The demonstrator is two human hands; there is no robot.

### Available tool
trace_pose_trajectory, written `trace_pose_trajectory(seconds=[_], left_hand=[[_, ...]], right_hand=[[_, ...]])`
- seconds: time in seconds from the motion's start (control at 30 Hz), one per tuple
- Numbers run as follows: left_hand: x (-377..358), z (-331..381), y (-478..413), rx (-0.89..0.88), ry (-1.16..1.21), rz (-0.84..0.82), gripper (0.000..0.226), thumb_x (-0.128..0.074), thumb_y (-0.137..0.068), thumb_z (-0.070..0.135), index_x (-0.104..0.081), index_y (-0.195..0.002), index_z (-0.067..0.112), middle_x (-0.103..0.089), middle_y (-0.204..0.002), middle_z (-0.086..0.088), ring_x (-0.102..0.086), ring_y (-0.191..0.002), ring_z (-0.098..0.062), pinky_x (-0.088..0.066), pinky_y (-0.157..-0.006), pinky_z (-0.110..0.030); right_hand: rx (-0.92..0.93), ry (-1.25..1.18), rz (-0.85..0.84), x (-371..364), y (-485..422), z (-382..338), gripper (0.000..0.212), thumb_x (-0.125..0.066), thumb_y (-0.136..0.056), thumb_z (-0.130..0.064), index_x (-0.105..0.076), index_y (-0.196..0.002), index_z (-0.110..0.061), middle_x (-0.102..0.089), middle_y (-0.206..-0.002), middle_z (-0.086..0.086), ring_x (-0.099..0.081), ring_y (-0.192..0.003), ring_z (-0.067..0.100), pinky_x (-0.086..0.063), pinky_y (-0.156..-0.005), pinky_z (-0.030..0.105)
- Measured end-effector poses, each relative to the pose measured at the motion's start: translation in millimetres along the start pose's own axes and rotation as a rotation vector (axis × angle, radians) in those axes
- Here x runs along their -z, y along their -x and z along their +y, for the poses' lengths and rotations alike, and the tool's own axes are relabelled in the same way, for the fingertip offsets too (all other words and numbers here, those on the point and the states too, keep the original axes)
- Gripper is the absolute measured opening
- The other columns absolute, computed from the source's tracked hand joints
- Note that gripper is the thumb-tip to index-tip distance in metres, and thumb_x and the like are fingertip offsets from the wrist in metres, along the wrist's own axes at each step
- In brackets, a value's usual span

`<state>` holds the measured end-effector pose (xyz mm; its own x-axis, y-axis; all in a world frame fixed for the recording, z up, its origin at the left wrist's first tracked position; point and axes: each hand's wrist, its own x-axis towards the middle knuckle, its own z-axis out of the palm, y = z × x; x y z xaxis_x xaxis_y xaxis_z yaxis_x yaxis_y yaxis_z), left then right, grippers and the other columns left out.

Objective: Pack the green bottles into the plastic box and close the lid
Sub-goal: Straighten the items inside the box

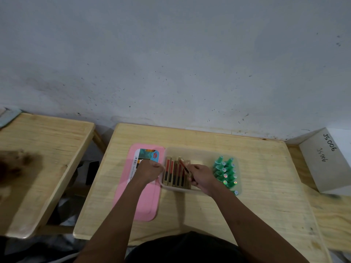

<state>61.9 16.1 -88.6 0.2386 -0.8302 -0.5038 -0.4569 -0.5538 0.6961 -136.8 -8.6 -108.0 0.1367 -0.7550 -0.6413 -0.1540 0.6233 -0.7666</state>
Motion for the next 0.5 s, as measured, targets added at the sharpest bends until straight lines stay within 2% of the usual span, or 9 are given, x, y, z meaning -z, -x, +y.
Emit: trace_pose_trajectory(seconds=[0.13, 0.23, 0.33, 0.43, 0.5], left_hand=[[0.1, -0.9, 0.3, -0.008, 0.002, 0.000, 0.021, -0.062, -0.088, 0.019, -0.070, -0.103, 0.006, -0.065, -0.103, -0.009, -0.065, -0.095, -0.025, -0.055, -0.084, -0.037], [0.3, -1.1, 0.3, -0.007, 0.011, 0.003, 0.022, -0.062, -0.088, 0.018, -0.071, -0.104, 0.006, -0.066, -0.101, -0.009, -0.066, -0.094, -0.025, -0.055, -0.089, -0.041], [-0.3, -1.5, -0.6, -0.017, 0.013, 0.000, 0.020, -0.062, -0.088, 0.018, -0.071, -0.102, 0.006, -0.066, -0.099, -0.008, -0.066, -0.089, -0.023, -0.056, -0.087, -0.039], [0.3, -1.9, 0.0, -0.018, 0.012, 0.000, 0.020, -0.062, -0.088, 0.017, -0.071, -0.101, 0.005, -0.066, -0.094, -0.007, -0.066, -0.083, -0.021, -0.056, -0.083, -0.037], [0.9, -2.2, 0.1, -0.028, 0.003, 0.002, 0.020, -0.062, -0.088, 0.017, -0.071, -0.100, 0.005, -0.066, -0.095, -0.008, -0.066, -0.087, -0.024, -0.056, -0.082, -0.037]], right_hand=[[0.006, 0.134, -0.037, -5.5, 4.6, -7.0, 0.027, -0.058, -0.096, -0.026, -0.067, -0.099, 0.000, -0.066, -0.075, 0.012, -0.064, -0.054, 0.017, -0.042, -0.048, 0.025], [-0.013, 0.271, -0.064, -11.2, 5.2, -13.3, 0.031, -0.050, -0.100, -0.024, -0.065, -0.095, 0.003, -0.069, -0.079, 0.014, -0.070, -0.061, 0.023, -0.050, -0.053, 0.030], [0.013, 0.539, -0.039, -17.3, -2.2, -16.1, 0.032, -0.049, -0.098, -0.021, -0.067, -0.090, 0.005, -0.065, -0.072, 0.016, -0.068, -0.062, 0.029, -0.057, -0.063, 0.039], [0.021, 0.712, -0.035, -24.6, -7.0, -18.1, 0.029, -0.051, -0.096, -0.022, -0.066, -0.076, -0.007, -0.067, -0.064, 0.010, -0.068, -0.056, 0.025, -0.056, -0.058, 0.033], [0.046, 0.834, -0.012, -30.2, -8.2, -19.8, 0.032, -0.050, -0.093, -0.024, -0.059, -0.064, -0.014, -0.062, -0.057, 0.003, -0.069, -0.058, 0.023, -0.055, -0.062, 0.032]])
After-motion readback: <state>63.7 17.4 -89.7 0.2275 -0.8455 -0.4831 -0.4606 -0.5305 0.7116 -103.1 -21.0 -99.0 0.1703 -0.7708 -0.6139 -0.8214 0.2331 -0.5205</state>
